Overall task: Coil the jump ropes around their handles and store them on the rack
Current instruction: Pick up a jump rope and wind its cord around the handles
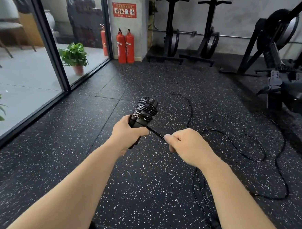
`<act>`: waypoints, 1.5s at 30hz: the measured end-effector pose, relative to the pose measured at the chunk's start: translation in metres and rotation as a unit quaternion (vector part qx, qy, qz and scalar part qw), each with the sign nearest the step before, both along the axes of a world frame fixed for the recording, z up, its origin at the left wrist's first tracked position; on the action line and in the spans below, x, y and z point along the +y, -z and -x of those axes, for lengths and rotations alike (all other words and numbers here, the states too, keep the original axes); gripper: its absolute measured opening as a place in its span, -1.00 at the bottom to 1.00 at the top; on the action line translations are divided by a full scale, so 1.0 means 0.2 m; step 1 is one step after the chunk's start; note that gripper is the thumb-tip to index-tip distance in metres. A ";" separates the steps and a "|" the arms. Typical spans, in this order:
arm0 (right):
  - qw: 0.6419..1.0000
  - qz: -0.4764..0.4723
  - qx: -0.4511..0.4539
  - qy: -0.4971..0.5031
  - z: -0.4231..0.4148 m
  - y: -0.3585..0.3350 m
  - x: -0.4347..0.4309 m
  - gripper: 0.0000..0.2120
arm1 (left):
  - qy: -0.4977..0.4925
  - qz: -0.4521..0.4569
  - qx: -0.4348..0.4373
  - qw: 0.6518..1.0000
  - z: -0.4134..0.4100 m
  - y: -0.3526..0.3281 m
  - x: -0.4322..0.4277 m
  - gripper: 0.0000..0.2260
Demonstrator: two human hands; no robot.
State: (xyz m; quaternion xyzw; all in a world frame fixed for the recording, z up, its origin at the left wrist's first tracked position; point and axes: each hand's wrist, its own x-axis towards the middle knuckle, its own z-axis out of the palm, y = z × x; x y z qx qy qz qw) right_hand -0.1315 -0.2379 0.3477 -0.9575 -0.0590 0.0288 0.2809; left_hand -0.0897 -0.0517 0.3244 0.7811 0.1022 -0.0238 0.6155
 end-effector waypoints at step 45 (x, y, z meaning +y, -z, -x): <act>0.836 -0.538 0.085 0.056 0.02 -0.12 -0.14 -0.89 | 0.261 -0.096 -0.150 0.949 0.27 -0.11 -0.26 -0.47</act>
